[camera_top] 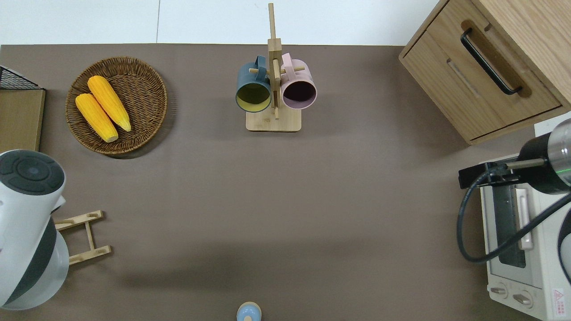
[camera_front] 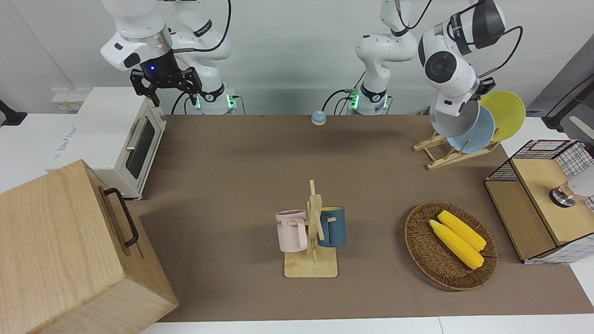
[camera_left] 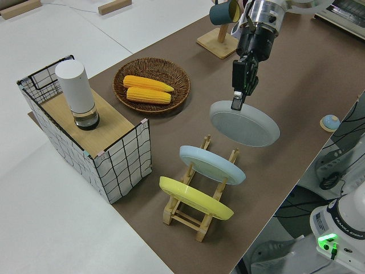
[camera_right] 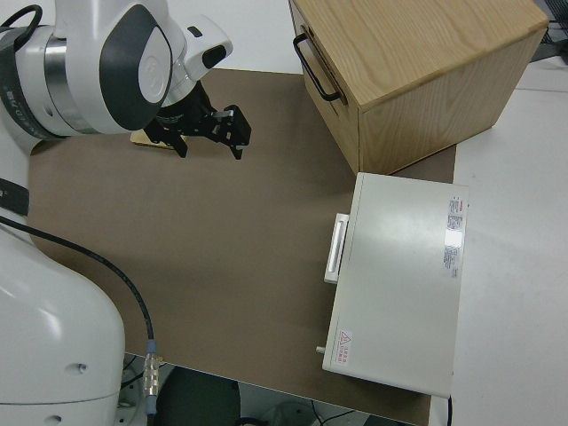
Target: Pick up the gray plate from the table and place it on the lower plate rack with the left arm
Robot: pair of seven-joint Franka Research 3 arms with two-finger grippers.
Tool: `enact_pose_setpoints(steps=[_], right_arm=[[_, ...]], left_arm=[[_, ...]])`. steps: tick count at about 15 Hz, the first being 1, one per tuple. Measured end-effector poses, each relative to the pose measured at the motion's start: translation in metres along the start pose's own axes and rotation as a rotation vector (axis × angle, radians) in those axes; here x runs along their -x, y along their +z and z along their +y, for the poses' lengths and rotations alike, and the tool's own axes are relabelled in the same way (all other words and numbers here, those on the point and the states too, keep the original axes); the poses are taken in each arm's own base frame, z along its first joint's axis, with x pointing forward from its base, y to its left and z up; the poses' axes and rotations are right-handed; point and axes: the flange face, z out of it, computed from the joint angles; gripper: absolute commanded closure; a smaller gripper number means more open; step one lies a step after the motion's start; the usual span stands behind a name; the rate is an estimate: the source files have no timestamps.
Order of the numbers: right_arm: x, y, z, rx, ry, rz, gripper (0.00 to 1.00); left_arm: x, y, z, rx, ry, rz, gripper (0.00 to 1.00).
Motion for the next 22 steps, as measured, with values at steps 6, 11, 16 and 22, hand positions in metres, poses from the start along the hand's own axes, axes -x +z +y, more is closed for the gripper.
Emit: enact_pose_setpoints(steps=[6,11,16,22], right_arm=[[0.000,0.000,0.000,0.000,0.000,0.000,0.011],[0.000,0.000,0.000,0.000,0.000,0.000,0.011],[0.000,0.000,0.000,0.000,0.000,0.000,0.013],[0.000,0.000,0.000,0.000,0.000,0.000,0.013]], left_arm=[[-0.017,0.003,0.039,-0.041,-0.043,-0.019,1.00],[-0.025,0.009,0.054,-0.072,-0.048,-0.032,1.00],[-0.029,0.016,0.062,-0.093,-0.058,-0.044,1.00],[-0.041,0.026,0.086,-0.119,-0.072,-0.067,1.00]])
